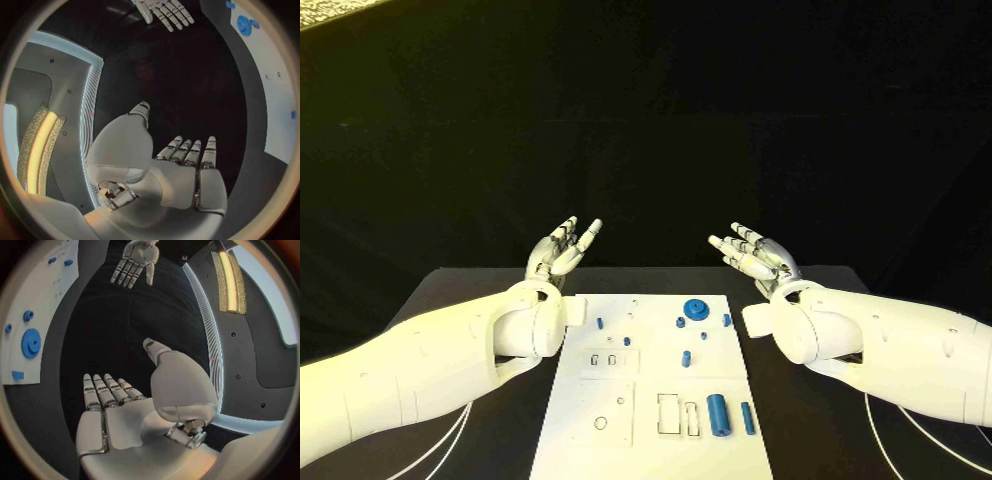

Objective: Assemble the parts on the task board

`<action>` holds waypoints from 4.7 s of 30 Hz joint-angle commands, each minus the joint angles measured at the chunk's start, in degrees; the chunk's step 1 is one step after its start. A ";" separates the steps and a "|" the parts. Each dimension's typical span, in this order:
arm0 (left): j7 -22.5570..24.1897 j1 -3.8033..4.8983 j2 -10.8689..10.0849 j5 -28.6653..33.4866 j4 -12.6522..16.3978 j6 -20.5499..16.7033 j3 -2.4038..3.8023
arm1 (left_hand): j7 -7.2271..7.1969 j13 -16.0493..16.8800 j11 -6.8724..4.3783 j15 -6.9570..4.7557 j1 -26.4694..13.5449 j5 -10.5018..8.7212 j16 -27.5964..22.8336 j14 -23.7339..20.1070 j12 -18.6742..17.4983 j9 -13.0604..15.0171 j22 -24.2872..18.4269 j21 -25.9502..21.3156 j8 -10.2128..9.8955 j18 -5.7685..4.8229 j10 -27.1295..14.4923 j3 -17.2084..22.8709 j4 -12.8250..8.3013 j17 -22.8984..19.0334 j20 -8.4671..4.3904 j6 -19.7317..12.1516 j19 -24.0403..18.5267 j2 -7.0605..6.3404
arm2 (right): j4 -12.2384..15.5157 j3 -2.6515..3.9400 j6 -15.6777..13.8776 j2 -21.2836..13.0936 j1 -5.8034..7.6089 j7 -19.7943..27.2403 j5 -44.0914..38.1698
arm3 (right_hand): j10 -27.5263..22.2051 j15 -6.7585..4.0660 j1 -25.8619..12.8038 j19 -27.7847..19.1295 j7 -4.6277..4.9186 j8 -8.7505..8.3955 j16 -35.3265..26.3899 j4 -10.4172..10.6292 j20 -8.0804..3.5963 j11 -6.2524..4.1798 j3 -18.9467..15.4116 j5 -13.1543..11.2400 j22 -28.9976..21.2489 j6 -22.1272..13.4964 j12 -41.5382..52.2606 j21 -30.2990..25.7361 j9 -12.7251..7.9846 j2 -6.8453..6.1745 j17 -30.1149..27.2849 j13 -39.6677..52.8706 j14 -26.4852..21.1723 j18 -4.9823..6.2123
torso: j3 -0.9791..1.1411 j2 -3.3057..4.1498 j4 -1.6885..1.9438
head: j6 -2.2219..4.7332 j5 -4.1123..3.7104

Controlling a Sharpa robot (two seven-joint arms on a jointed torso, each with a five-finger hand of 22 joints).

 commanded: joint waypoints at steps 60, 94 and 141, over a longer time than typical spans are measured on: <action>-1.20 0.84 -14.73 -5.35 21.06 14.18 1.27 | 6.51 3.02 2.60 -0.02 19.58 0.46 11.83 48.65 4.50 6.44 3.50 14.12 10.95 4.31 50.56 -0.04 0.42 9.81 -0.33 38.99 41.55 -0.84 | -1.79 -1.49 15.43 0.88 7.25 -26.51 -83.11 | 53.31 -15.01 11.82 60.11 1.37 12.12 55.30 -7.89 -10.18 -10.27 9.68 2.49 43.57 50.49 2.58 58.84 12.16 -10.82 48.76 4.14 72.89 3.63 | -1.85 8.59 2.90 | -1.12 -3.20; -2.36 1.65 -15.50 -4.70 22.05 14.58 1.55 | 6.76 2.98 2.82 0.18 19.06 0.40 11.32 48.17 4.01 6.35 3.24 13.79 10.76 4.31 50.40 -0.35 0.50 9.99 -0.16 38.75 41.25 -1.00 | -3.80 -1.74 18.74 3.52 5.63 -29.38 -85.29 | 49.30 -14.23 13.42 65.43 1.72 11.12 72.66 -6.38 -9.19 -9.62 6.76 2.84 61.98 49.13 4.64 72.19 13.76 -9.33 64.31 4.51 74.35 1.25 | -2.03 10.17 3.69 | -1.42 -3.19; -3.61 1.78 -15.49 -4.70 21.60 15.67 1.55 | 6.82 2.99 2.87 0.23 18.67 0.32 11.18 48.11 3.85 6.33 3.14 13.69 10.72 4.32 50.40 -0.53 0.54 10.11 -0.10 38.71 41.19 -0.97 | -3.19 -1.65 9.58 5.86 6.44 -31.95 -86.23 | 57.29 -16.02 14.46 68.86 -0.01 14.22 76.73 -6.56 -10.61 -11.98 14.76 0.34 71.21 53.91 9.31 78.18 17.25 -5.99 66.59 6.49 74.43 -0.16 | -2.38 10.80 4.29 | -0.86 -2.90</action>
